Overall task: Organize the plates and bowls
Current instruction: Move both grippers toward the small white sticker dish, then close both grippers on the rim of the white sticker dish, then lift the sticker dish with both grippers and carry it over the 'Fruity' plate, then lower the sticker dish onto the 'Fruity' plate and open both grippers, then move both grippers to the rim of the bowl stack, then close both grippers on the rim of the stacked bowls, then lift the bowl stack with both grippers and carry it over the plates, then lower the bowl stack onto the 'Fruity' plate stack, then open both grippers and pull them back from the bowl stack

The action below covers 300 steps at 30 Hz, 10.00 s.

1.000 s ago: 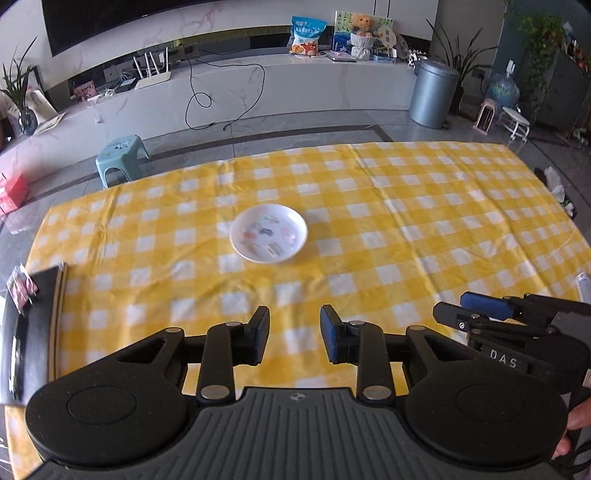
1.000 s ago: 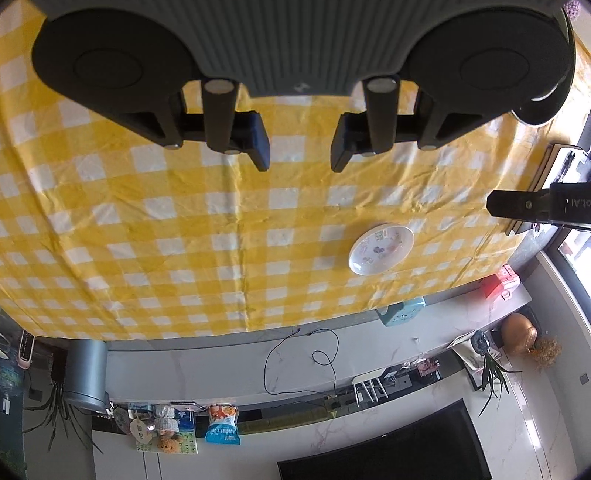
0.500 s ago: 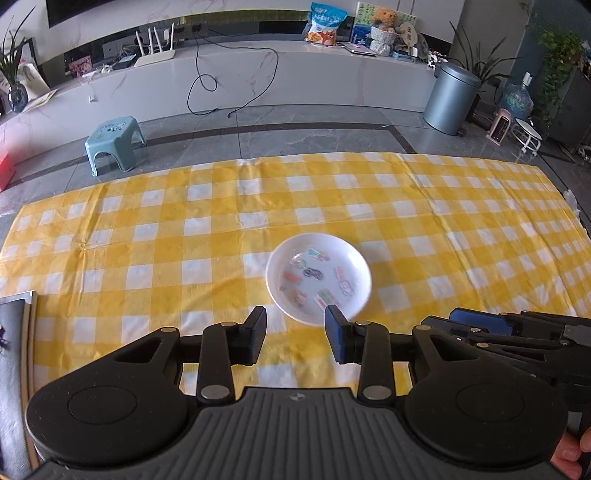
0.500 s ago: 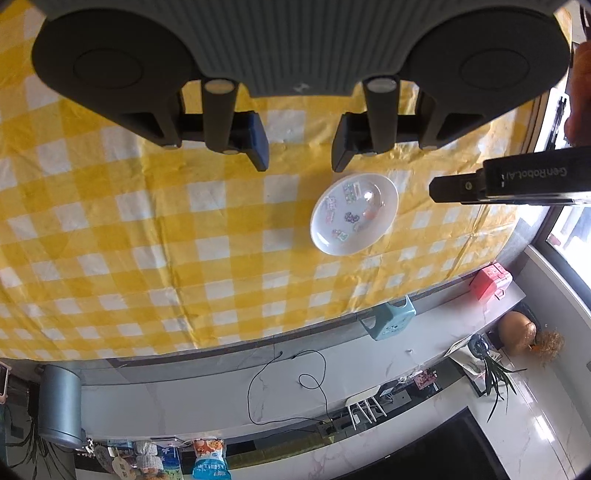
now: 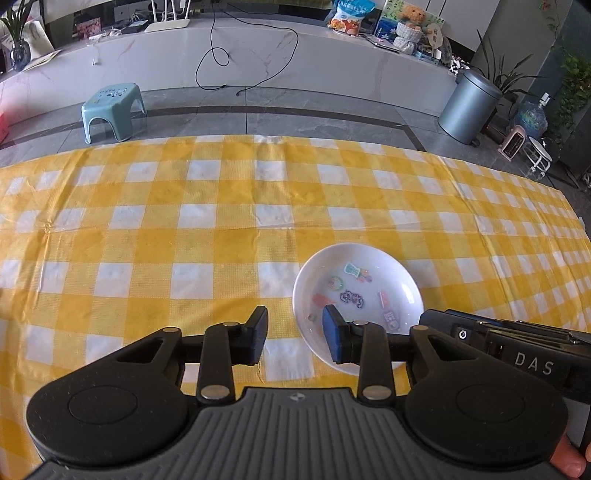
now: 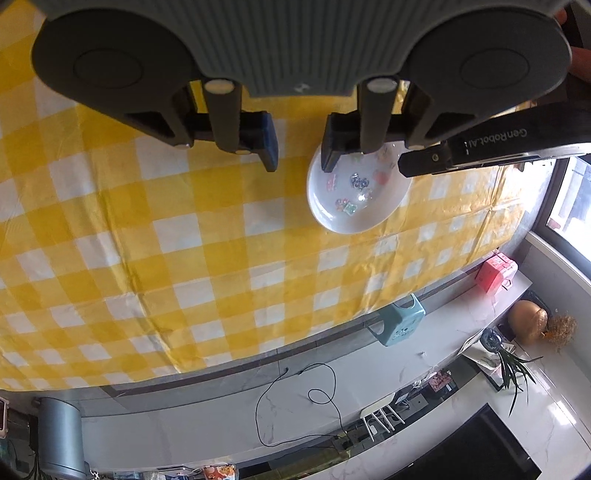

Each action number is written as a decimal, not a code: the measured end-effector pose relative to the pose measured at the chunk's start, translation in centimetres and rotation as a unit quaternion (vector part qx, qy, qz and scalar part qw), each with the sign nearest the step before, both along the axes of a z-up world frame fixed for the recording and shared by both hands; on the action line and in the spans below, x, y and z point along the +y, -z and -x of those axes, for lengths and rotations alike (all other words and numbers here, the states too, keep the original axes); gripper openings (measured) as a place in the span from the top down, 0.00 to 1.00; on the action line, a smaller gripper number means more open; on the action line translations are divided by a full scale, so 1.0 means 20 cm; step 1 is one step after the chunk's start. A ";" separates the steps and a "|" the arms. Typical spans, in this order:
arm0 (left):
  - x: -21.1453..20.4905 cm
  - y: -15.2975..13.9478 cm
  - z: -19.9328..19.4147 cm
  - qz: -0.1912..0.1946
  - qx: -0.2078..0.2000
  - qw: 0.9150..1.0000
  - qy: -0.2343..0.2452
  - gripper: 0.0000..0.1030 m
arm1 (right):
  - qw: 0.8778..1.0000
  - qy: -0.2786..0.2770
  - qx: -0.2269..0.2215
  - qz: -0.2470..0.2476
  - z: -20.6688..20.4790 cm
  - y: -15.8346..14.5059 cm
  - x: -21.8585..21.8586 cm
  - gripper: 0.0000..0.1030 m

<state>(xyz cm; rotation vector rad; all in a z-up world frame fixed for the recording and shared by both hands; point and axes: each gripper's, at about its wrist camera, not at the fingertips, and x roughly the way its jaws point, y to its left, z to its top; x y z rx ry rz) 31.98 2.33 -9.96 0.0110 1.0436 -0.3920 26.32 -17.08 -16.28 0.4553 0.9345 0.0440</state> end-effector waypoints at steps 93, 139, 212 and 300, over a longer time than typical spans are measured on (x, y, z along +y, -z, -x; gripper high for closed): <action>-0.54 0.01 1.43 0.074 0.064 0.994 -0.042 0.96 | 0.986 0.155 0.039 -0.051 1.57 -0.07 -0.51 1.00; -0.03 -0.49 1.46 0.002 -0.109 0.989 -0.096 0.27 | 0.997 0.059 -0.045 -0.004 1.51 -0.38 -0.11 0.42; 0.31 -0.17 1.35 0.161 0.056 0.970 -0.174 0.50 | 0.984 0.020 0.067 -0.165 1.24 -0.16 0.15 0.58; -0.16 -0.49 2.02 0.010 -0.228 0.973 -0.034 0.32 | 0.983 -0.004 -0.162 0.091 2.02 -0.60 -0.13 0.25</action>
